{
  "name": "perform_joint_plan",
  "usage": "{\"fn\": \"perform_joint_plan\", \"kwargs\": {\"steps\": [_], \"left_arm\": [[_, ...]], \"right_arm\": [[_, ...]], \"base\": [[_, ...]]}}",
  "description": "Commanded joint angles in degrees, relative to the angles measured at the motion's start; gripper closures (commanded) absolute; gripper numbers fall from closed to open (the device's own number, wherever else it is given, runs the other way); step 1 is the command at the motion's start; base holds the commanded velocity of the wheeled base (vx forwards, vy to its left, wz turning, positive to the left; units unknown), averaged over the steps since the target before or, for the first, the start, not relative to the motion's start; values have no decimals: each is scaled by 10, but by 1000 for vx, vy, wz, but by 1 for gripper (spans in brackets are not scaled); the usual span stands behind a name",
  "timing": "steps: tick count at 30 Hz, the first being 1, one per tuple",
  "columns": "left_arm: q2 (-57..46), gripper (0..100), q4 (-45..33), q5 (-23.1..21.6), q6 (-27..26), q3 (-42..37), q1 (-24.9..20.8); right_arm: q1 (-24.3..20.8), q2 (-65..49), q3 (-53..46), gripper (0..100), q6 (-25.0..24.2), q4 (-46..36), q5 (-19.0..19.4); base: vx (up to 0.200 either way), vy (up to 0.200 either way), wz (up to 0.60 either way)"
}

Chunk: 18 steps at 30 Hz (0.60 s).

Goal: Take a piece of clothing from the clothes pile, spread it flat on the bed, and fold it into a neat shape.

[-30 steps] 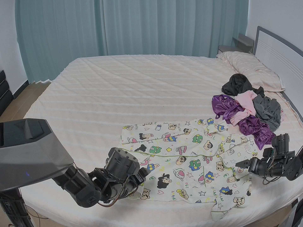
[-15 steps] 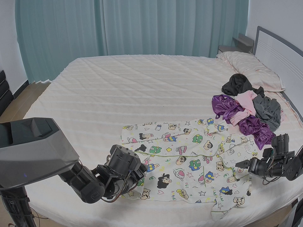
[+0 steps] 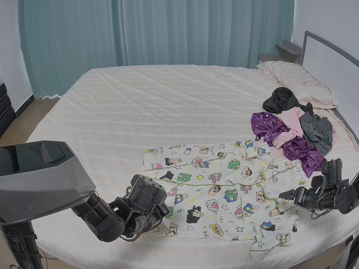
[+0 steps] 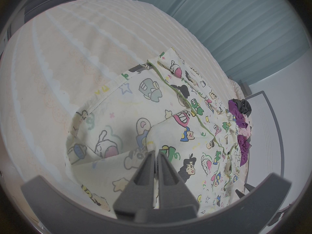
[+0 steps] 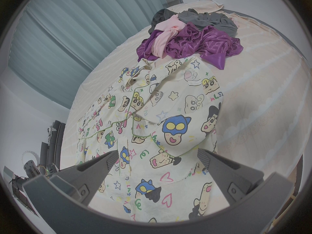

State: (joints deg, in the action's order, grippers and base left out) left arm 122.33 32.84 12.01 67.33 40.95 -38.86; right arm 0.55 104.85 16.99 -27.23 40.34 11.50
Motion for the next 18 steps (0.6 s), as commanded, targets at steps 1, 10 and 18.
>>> {"fn": "perform_joint_plan", "kwargs": {"steps": [1,10,18], "left_arm": [[-10,100,1,1,-1,0,5],[-54,100,9,4,-105,6,75],[-40,100,60,-33,-200,8,160]], "right_arm": [[0,1,0,0,0,0,0],[-1,0,-1,0,0,0,0],[0,0,-1,0,1,0,0]], "base": [[0,0,0],[0,0,0],[0,0,0]]}}
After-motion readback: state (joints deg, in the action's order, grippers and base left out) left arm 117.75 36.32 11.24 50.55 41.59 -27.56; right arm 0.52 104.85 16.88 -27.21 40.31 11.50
